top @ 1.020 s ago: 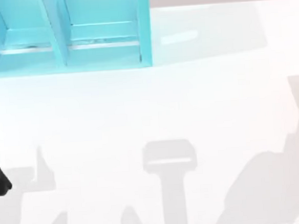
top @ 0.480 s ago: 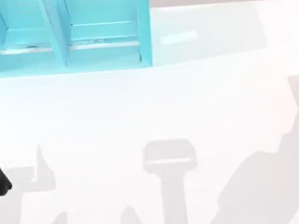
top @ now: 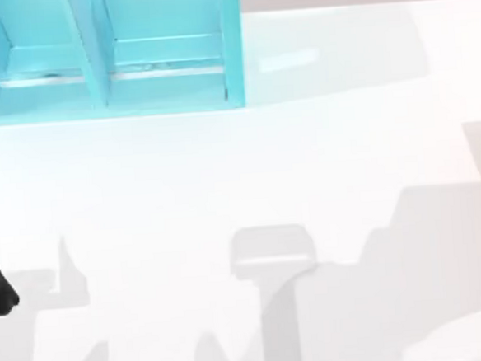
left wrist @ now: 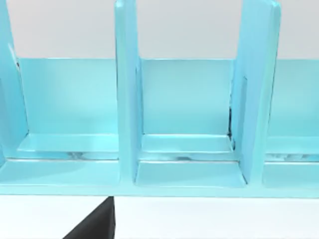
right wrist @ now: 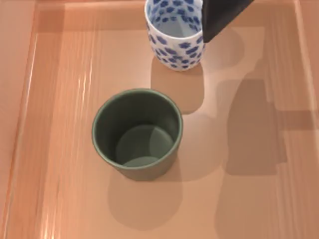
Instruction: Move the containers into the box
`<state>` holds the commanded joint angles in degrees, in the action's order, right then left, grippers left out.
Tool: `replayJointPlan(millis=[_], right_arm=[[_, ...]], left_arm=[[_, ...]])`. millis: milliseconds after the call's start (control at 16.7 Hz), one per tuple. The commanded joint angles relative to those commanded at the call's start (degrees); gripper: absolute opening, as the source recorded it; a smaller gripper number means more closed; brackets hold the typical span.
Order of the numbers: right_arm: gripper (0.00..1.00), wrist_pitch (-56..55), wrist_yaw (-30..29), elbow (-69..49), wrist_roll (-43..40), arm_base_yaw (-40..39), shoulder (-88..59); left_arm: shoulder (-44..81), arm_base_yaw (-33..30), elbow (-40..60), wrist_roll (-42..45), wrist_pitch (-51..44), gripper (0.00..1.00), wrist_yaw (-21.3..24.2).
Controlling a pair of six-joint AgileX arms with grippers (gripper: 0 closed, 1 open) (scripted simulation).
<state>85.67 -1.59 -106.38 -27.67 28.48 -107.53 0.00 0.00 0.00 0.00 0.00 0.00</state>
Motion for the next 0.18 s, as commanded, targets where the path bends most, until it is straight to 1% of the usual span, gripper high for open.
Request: replayJointPlan(millis=[180], right_arm=[[1.00, 2.96, -0.44, -2.72, 0.09, 0.09, -0.41]], left_arm=[[0.00, 0.00, 0.00, 0.00, 0.00, 1.00, 0.00]])
